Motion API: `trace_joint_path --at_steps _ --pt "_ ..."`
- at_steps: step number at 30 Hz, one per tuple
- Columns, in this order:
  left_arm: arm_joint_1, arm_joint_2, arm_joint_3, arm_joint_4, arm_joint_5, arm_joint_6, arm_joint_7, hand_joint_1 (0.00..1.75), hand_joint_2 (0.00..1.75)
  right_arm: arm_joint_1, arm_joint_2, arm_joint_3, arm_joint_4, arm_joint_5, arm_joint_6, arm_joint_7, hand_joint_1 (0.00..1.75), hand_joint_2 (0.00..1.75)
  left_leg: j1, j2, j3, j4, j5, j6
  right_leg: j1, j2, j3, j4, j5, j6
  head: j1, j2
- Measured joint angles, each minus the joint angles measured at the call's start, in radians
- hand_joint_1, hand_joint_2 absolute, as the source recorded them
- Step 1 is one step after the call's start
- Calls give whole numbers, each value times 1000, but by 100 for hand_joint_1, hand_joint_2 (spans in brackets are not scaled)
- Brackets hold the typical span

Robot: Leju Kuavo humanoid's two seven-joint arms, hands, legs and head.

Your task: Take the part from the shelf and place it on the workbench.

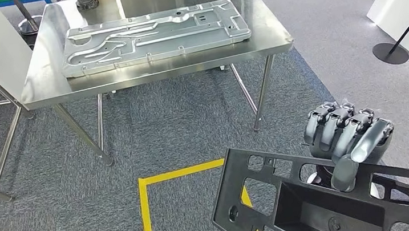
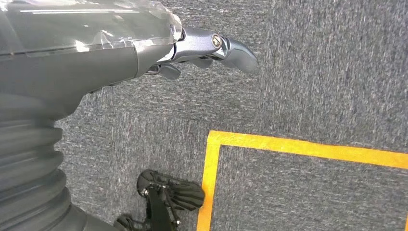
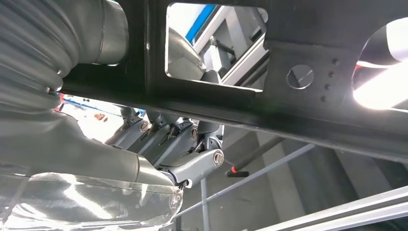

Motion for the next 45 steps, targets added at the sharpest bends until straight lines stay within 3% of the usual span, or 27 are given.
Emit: trace_joint_path --at_steps 1,2,3,5,7,10,12,13,15,16,17,18,20,21,23,26,28,31,32,33,34,36,38,40,42,43,45 --pt "1 -1 0 0 -1 0 0 0 175 3 0 -1 0 1 -1 0 169 175 1 0 5 0 -6 -1 -4 -1 -34 33 -11 6 0 0" --pt "2 -2 0 0 -1 0 0 0 175 5 0 -1 -1 3 -1 0 169 175 2 0 12 0 -13 -4 -7 -2 -52 34 -1 11 0 0" --pt "3 -3 0 0 -2 -1 -1 0 175 7 0 -2 -1 5 -2 0 169 175 4 -1 21 0 -21 -7 -11 -3 -51 -2 33 15 0 0" --pt "2 -4 -1 0 -2 -2 -1 0 175 9 0 -3 -3 11 -3 0 169 175 8 -1 44 1 -38 -18 -16 -7 -15 -130 128 19 0 0" --pt "1 -4 -1 0 -3 -2 -2 0 175 12 0 -4 -4 15 -5 0 169 175 8 -2 57 0 -55 -32 -13 -13 8 -208 162 6 0 0" --pt "0 -5 -2 0 -2 -2 -2 0 175 21 0 -5 -9 17 -4 0 169 175 8 1 69 9 -65 -54 -10 -11 20 -220 163 -24 0 0" --pt "-3 -6 -2 0 -1 -1 -2 0 175 23 0 -5 -14 18 -3 0 169 175 10 1 56 56 -79 -62 -11 -10 37 -223 158 -37 0 0" --pt "-4 -6 -3 0 -1 -1 -2 0 175 24 0 -5 -16 18 -3 0 169 175 11 1 29 106 -96 -65 -11 -10 44 -224 154 -42 0 0" --pt "-4 -6 -3 0 -1 0 -2 0 175 26 0 -5 -18 18 -3 0 169 175 11 1 -55 236 -145 -69 -8 -9 53 -224 143 -48 0 0" --pt "-2 -6 -3 0 0 0 -1 0 175 28 0 -5 -18 19 -3 0 169 175 11 1 -93 281 -163 -68 -5 -7 59 -224 136 -49 0 0" --pt "0 -7 -3 0 1 0 -1 0 175 30 0 -5 -18 21 -3 0 169 175 11 1 -117 294 -163 -65 -3 -6 66 -224 130 -50 0 0" --pt "1 -7 -3 0 3 1 -1 0 175 31 0 -5 -18 23 -3 0 169 175 9 1 -123 271 -140 -59 0 -5 76 -224 122 -51 0 0" --pt "1 -7 -3 0 5 1 -1 0 175 30 1 -5 -18 27 -4 0 169 175 3 1 -93 148 -45 -40 4 -5 97 -225 106 -50 0 0" --pt "2 -7 -3 0 6 2 -1 0 175 30 1 -4 -17 30 -4 0 169 175 -3 1 -79 94 -14 -32 5 -5 106 -226 100 -47 0 0" --pt "2 -6 -3 0 7 4 0 0 175 29 1 -3 -15 34 -6 0 169 175 -12 1 -64 39 6 -21 3 -4 116 -227 92 -37 0 0" --pt "3 -6 -3 0 11 5 0 0 175 25 1 0 -13 37 -11 0 169 175 -11 -3 -38 16 12 -8 2 -3 126 -208 92 -16 0 0" --pt "1 -6 -3 0 14 5 0 0 175 16 1 5 -10 37 -20 0 169 175 -5 -5 -15 6 12 -3 1 -4 94 -141 71 -5 0 0" --pt "1 -9 -3 0 16 4 0 0 175 11 1 15 -1 37 -43 0 169 175 -4 -6 -1 5 -3 1 -4 -4 -26 27 1 7 0 0" --pt "2 -10 -3 0 17 4 0 0 175 10 0 19 3 36 -54 0 169 175 -4 -6 6 5 -10 1 -6 -4 -53 47 -6 9 0 0" --pt "3 -11 -3 0 17 4 0 0 175 9 -1 23 8 36 -65 0 169 175 -3 -7 16 5 -18 -1 -7 -5 -64 30 10 10 0 0" --pt "4 -11 -3 0 17 3 0 0 175 7 -2 28 13 35 -75 0 169 175 -3 -8 28 5 -27 -3 -8 -5 -58 -17 47 8 0 0" --pt "3 -13 -3 0 17 3 0 0 175 0 -5 38 23 34 -90 0 169 175 -3 -10 50 5 -47 -11 -7 -7 -25 -148 144 2 0 0" --pt "1 -14 -3 0 17 2 0 0 175 -9 -8 46 35 31 -104 0 169 175 -4 -10 60 4 -62 -23 -2 -8 -9 -213 186 -10 0 0" --pt "-1 -14 -3 0 17 1 1 0 175 -17 -11 54 43 29 -116 0 169 175 -4 -9 66 9 -64 -36 1 -5 -3 -219 182 -24 0 0" --pt "-2 -15 -3 0 16 1 1 0 175 -26 -12 63 48 30 -123 0 169 175 -2 -8 58 48 -63 -46 -2 -5 18 -230 177 -38 0 0" --pt "-3 -15 -3 0 16 2 1 0 175 -31 -12 68 51 34 -128 0 169 175 -1 -7 36 92 -71 -50 -4 -7 30 -234 172 -43 0 0" --pt "-3 -16 -3 0 17 2 2 0 175 -40 -15 78 60 46 -146 0 169 175 2 -6 -44 216 -110 -58 -4 -12 48 -238 158 -49 0 0"
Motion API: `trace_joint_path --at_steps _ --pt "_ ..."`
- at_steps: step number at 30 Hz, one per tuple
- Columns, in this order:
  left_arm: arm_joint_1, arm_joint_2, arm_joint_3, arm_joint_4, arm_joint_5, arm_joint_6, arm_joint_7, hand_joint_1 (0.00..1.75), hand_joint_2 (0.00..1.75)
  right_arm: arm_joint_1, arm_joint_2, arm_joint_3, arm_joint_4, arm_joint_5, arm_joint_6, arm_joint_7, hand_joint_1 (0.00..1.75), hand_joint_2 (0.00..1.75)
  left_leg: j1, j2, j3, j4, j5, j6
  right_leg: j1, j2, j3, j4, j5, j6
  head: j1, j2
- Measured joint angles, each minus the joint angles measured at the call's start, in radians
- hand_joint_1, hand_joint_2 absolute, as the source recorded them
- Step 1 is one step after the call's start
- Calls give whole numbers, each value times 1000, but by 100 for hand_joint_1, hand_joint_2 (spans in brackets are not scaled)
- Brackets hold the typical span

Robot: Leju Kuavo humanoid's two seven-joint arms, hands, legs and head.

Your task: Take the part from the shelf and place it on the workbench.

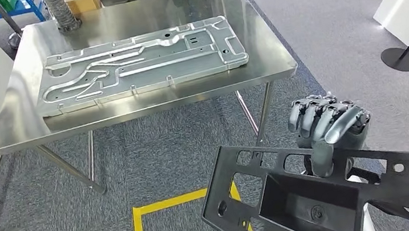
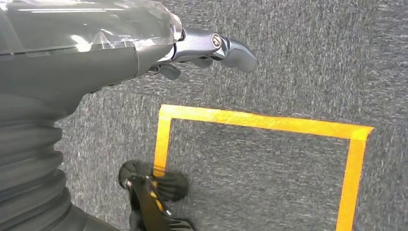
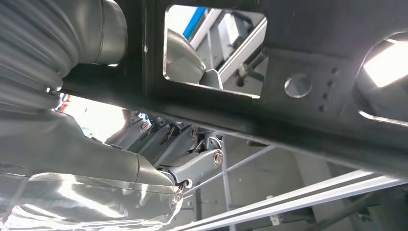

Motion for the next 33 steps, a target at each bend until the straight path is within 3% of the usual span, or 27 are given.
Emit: trace_joint_path --at_steps 2,3,4,6,8,12,14,16,18,19,20,22,23,24,27,28,30,31,33 --pt "3 -1 0 0 0 0 2 0 175 -6 -5 12 12 8 -21 0 169 175 2 0 -76 84 -42 -5 0 -6 17 0 -17 0 0 0" --pt "5 -1 0 0 0 1 2 0 175 -8 -8 18 17 9 -30 0 169 175 3 1 -95 82 -40 -5 0 -11 29 0 -27 1 0 0" --pt "6 -2 0 0 0 1 2 0 175 -10 -11 22 21 6 -35 0 169 175 4 2 -96 45 -14 -4 0 -15 43 0 -38 3 0 0" --pt "8 -2 0 0 0 0 2 0 175 -14 -16 26 25 -4 -37 0 169 175 3 8 -69 -85 91 3 1 -23 72 0 -61 11 0 0" --pt "11 -2 0 0 0 0 2 0 175 -16 -20 27 27 -19 -34 0 169 175 -1 14 -48 -170 154 13 3 -28 86 -4 -78 22 0 0" --pt "16 -2 0 0 -1 1 1 0 175 -20 -21 28 27 -30 -20 0 169 175 -1 11 -24 -196 152 35 4 -24 89 27 -80 43 0 0" --pt "12 -2 1 0 0 3 0 0 175 -22 -22 28 26 -29 -14 0 169 175 1 7 -4 -203 143 44 1 -12 33 122 -97 49 0 0" --pt "10 -3 2 0 2 4 -1 0 175 -22 -22 28 26 -30 -7 0 169 175 -1 4 11 -204 129 50 0 -4 -59 247 -146 54 0 0" --pt "10 -4 3 0 5 5 -1 0 175 -21 -22 28 29 -29 0 0 169 175 -3 -1 33 -204 110 51 -1 -3 -118 292 -178 57 0 0" --pt "10 -4 4 0 6 5 -1 0 175 -22 -22 28 31 -29 2 0 169 175 -3 -4 48 -204 100 51 -1 -3 -124 265 -163 56 0 0" --pt "11 -5 4 0 7 5 -1 0 175 -23 -22 28 32 -29 5 0 169 175 -4 -7 64 -204 88 50 0 -3 -115 209 -122 52 0 0" --pt "10 -8 5 0 7 6 -1 0 175 -28 -22 28 36 -28 13 0 169 175 -5 -13 90 -204 66 44 5 -1 -89 83 -10 39 0 0" --pt "9 -9 5 0 7 6 -1 0 175 -31 -22 27 38 -27 17 0 169 175 -6 -15 96 -204 56 38 9 0 -80 44 28 32 0 0" --pt "8 -10 6 0 7 7 -1 0 175 -33 -22 27 39 -26 20 0 169 175 -6 -16 102 -203 51 32 12 2 -76 26 47 26 1 0" --pt "5 -11 6 0 6 8 -2 0 175 -39 -18 26 41 -22 31 0 169 175 -5 -14 103 -178 54 15 10 5 -54 9 41 9 1 0" --pt "4 -12 6 0 5 8 -2 0 175 -41 -15 25 41 -19 35 0 169 175 -4 -11 86 -143 53 10 8 4 -42 4 37 3 1 0" --pt "3 -13 6 0 4 7 -3 0 175 -42 -8 25 41 -13 40 0 169 175 0 -6 18 -29 22 0 6 2 -23 -2 25 -5 1 0" --pt "3 -13 6 0 4 8 -3 0 175 -42 -5 25 41 -11 41 0 169 175 2 -4 -24 32 -8 -5 6 2 -15 -2 18 -6 1 0" --pt "5 -13 6 0 4 8 -4 0 175 -41 -1 25 41 -10 42 0 169 175 6 -2 -84 88 -49 -10 6 4 3 -2 1 -5 1 0"
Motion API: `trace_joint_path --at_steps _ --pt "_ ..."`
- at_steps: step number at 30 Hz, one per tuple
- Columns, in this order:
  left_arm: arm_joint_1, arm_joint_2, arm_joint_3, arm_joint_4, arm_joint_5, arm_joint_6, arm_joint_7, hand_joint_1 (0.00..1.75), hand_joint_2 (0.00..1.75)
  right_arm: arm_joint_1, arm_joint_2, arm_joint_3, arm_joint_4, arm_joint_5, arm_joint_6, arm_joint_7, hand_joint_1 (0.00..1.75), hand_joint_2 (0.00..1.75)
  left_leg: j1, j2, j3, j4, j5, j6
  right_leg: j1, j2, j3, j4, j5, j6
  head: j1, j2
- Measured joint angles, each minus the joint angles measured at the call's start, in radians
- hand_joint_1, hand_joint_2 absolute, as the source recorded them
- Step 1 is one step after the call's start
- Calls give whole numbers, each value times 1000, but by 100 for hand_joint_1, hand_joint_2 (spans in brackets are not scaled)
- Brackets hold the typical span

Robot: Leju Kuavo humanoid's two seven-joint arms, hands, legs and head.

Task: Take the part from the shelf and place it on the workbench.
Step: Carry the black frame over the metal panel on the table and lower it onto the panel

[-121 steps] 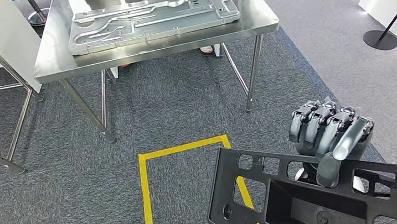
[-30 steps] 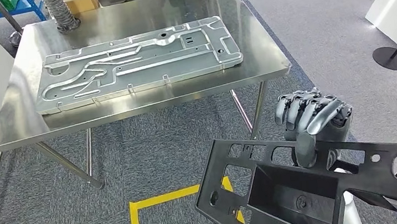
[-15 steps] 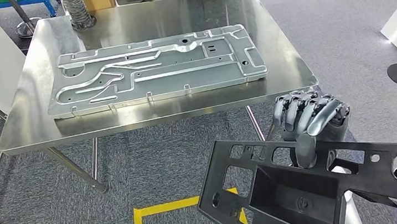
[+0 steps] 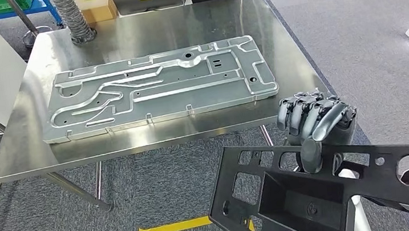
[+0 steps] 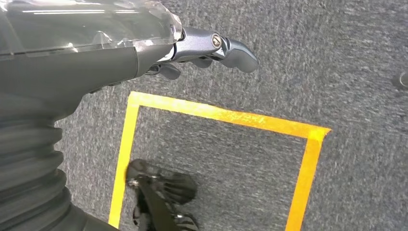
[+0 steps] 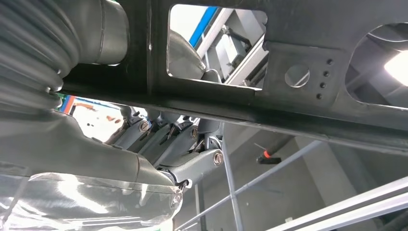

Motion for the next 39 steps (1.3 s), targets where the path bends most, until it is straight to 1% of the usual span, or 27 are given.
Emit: trace_joint_path --at_steps 1,2,4,5,6,9,10,11,14,15,16,17,19,20,21,24,25,26,27,29,30,31,32,34,35,36,39 --pt "1 0 0 0 0 0 0 0 175 0 1 0 0 0 1 0 169 175 1 1 -8 -19 9 0 0 0 13 0 -10 1 0 0" --pt "1 0 0 0 0 0 0 0 175 0 2 0 0 0 1 0 169 175 2 2 -1 -69 44 1 -1 1 27 0 -20 3 0 0" --pt "2 0 0 0 0 0 0 0 175 -1 6 -1 0 1 4 0 169 175 1 5 29 -201 148 5 0 1 52 1 -41 10 0 0" --pt "3 1 0 0 0 0 0 0 175 -1 9 -2 0 1 6 0 169 175 -1 6 39 -246 181 10 1 1 61 1 -51 16 0 0" --pt "3 1 0 0 -1 1 0 0 175 -2 11 -4 0 1 8 0 169 175 -3 7 45 -272 201 16 2 2 67 1 -58 22 0 0" --pt "2 1 0 0 -3 0 0 0 175 -3 14 -13 -7 0 12 0 169 175 -4 4 63 -285 201 38 2 2 76 18 -65 42 0 0" --pt "1 1 0 0 -4 0 -1 0 175 -3 15 -18 -10 -2 14 0 169 175 -3 3 71 -288 198 44 1 2 67 43 -70 46 0 0" --pt "1 1 0 0 -4 0 -1 0 175 -3 15 -23 -14 -3 19 0 169 175 -2 2 79 -290 194 49 0 1 46 82 -83 50 0 0" --pt "0 1 0 0 -6 0 -3 0 175 2 15 -41 -19 -6 39 0 169 175 -4 2 95 -290 176 58 -1 1 -75 255 -152 57 0 0" --pt "0 1 0 0 -7 0 -3 0 175 5 15 -47 -19 -6 45 0 169 175 -6 1 104 -290 168 59 -1 1 -107 284 -166 58 0 0" --pt "1 1 0 0 -7 0 -3 0 175 8 15 -52 -20 -6 50 0 169 175 -8 0 115 -290 158 59 -1 1 -122 278 -159 58 0 0" --pt "1 1 0 0 -7 0 -4 0 175 10 16 -56 -23 -6 54 0 169 175 -9 -1 130 -290 148 59 0 1 -120 239 -130 55 0 0" --pt "0 0 0 0 -7 0 -4 0 175 12 17 -64 -29 -6 60 0 169 175 -12 -2 159 -289 126 56 5 2 -92 113 -26 41 0 0" --pt "-1 -1 0 0 -7 0 -4 0 175 12 18 -68 -31 -6 62 0 169 175 -13 -3 168 -289 117 52 9 2 -81 64 9 32 0 0" --pt "-2 -1 0 0 -8 1 -4 0 175 13 19 -70 -33 -6 64 0 169 175 -14 -4 174 -290 109 47 13 2 -74 37 33 24 1 0" --pt "-5 0 0 0 -8 4 -6 0 175 17 25 -78 -45 -7 66 0 169 175 -16 -3 182 -277 102 31 11 4 -59 20 35 7 2 0" --pt "-5 0 0 0 -8 5 -6 0 175 18 27 -80 -51 -8 66 0 169 175 -16 -2 177 -255 100 27 9 4 -48 15 31 2 2 0" --pt "-6 0 0 0 -8 6 -7 0 175 20 30 -83 -57 -8 67 0 169 175 -14 -1 159 -219 90 22 6 4 -37 12 26 -3 2 0" --pt "-7 0 0 0 -8 7 -7 0 175 24 33 -87 -63 -9 69 0 169 175 -12 1 129 -166 72 16 5 3 -28 9 21 -6 2 0" --pt "-5 1 0 0 -8 9 -8 0 175 35 38 -94 -72 -8 75 0 169 175 -6 2 50 -46 21 5 3 2 -15 8 10 -9 2 0" --pt "-4 1 0 0 -8 9 -8 0 175 42 40 -99 -76 -4 76 0 169 175 -3 2 18 -11 6 1 2 3 -8 9 3 -9 2 0" --pt "-3 1 0 0 -9 10 -9 0 175 47 42 -104 -80 0 76 0 169 175 0 2 1 -7 10 -2 1 4 -1 9 -3 -7 2 0" --pt "-2 1 0 0 -9 11 -9 0 175 51 43 -109 -86 6 72 0 169 175 2 2 1 -39 39 -3 0 4 9 9 -10 -5 2 0" --pt "-2 2 0 0 -11 13 -9 0 175 57 46 -119 -98 18 50 0 169 175 5 3 34 -167 138 -3 -1 5 28 9 -25 2 2 0" --pt "-2 3 0 0 -12 14 -9 0 175 60 48 -124 -105 27 31 0 169 175 4 4 49 -226 169 0 -1 5 33 10 -31 7 2 0" --pt "-2 3 0 0 -13 15 -9 0 175 64 49 -128 -113 37 8 0 169 175 2 4 58 -262 189 6 0 6 34 10 -36 12 2 0" --pt "0 4 0 0 -13 17 -9 0 175 78 50 -140 -139 66 -56 0 169 175 -1 4 63 -278 194 28 0 6 35 10 -47 31 2 0"
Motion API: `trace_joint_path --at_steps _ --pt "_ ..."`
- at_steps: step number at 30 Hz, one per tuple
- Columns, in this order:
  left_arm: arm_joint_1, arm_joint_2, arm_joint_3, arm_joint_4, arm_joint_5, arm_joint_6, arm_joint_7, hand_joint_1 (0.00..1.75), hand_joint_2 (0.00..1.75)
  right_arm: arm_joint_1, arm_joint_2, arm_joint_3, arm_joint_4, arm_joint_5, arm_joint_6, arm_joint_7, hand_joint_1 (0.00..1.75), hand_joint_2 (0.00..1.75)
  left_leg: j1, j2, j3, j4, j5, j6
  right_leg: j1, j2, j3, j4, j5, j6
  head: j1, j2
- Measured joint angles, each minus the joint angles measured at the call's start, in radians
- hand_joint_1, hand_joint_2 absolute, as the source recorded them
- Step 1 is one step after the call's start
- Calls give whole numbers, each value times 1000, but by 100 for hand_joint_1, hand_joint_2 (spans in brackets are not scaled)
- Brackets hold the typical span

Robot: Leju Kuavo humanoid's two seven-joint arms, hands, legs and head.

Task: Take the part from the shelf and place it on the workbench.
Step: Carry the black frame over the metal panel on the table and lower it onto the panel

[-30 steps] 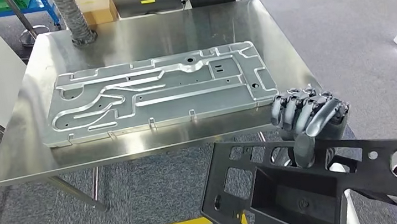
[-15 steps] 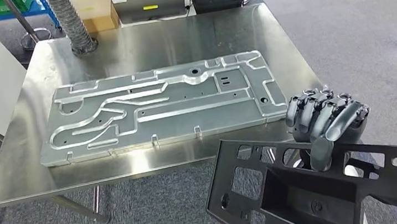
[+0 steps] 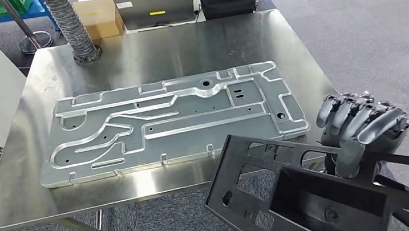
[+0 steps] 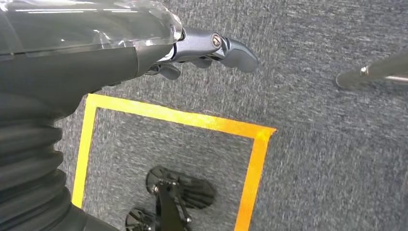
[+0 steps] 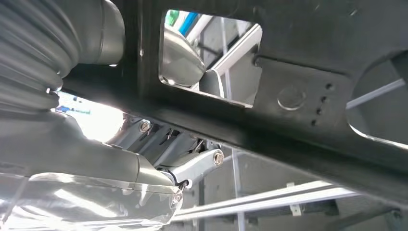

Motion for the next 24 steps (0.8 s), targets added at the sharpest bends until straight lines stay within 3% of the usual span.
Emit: trace_joint_path --at_steps 2,3,5,6,7,8,10,12,14,17,18,21,22,23,24 --pt "-1 0 0 0 1 2 0 0 175 4 -3 -3 -16 18 -46 0 169 175 3 0 8 -8 0 11 -1 -1 -11 33 -25 11 0 0" --pt "-3 0 0 0 3 3 0 0 175 5 -7 -4 -22 29 -77 0 169 175 4 0 11 -12 -1 16 -2 -1 -33 80 -50 15 0 0" --pt "-6 0 0 0 7 6 1 0 175 7 -22 -4 -26 47 -142 0 169 175 2 0 14 -12 -5 24 -4 -1 -109 216 -104 20 0 0" --pt "-6 0 1 0 8 7 1 0 175 8 -33 -3 -25 53 -177 0 169 175 0 0 16 -12 -8 26 -4 -1 -144 269 -115 22 0 0" --pt "-6 0 1 0 9 8 2 0 175 8 -46 -2 -21 55 -215 0 169 175 -2 -1 18 -12 -10 27 -5 -1 -163 289 -106 22 0 0" --pt "-5 0 1 0 9 8 1 0 175 3 -61 -1 -12 52 -251 0 169 175 -3 -2 21 -12 -13 27 -5 -1 -161 268 -78 19 0 0" --pt "-5 0 1 0 5 6 -1 0 175 -36 -100 -2 39 29 -305 1 169 175 -7 -3 31 -12 -18 25 -2 -1 -112 137 6 8 0 0" --pt "-9 0 1 0 0 1 -5 0 175 -100 -142 -13 120 -6 -318 1 169 175 -12 -3 34 -9 -22 20 3 -3 -69 30 52 -2 0 0" --pt "-12 0 1 0 -2 -1 -8 0 175 -148 -177 -27 185 -24 -318 1 169 175 -14 -3 33 -10 -23 12 7 -5 -61 7 56 -7 0 0" --pt "-9 2 0 0 -9 -5 -10 0 175 -203 -205 -42 263 -20 -334 9 169 175 -14 -2 26 11 -41 -2 -1 -7 -54 -8 63 -17 0 0" --pt "-10 3 0 0 -13 -7 -11 0 175 -236 -215 -49 305 -18 -337 14 169 175 -14 -1 8 52 -65 -7 -5 -8 -51 -13 65 -20 0 0" --pt "-10 6 -3 0 -27 -15 -12 0 175 -379 -261 -85 498 -5 -330 14 169 175 -6 -1 -89 248 -146 -19 -5 -8 -50 -13 66 -24 0 0" --pt "-9 7 -4 0 -31 -18 -13 0 175 -425 -277 -98 566 5 -329 11 169 175 -4 -1 -109 282 -148 -21 -5 -8 -50 -13 65 -23 0 0" --pt "-8 8 -5 0 -34 -20 -13 0 175 -466 -291 -110 626 21 -331 8 169 175 -1 -1 -109 273 -130 -23 -6 -8 -48 -12 64 -22 0 0" --pt "-7 8 -7 0 -36 -21 -13 0 175 -502 -304 -120 681 42 -341 8 169 175 1 0 -89 225 -95 -23 -6 -9 -46 -11 62 -19 0 0"
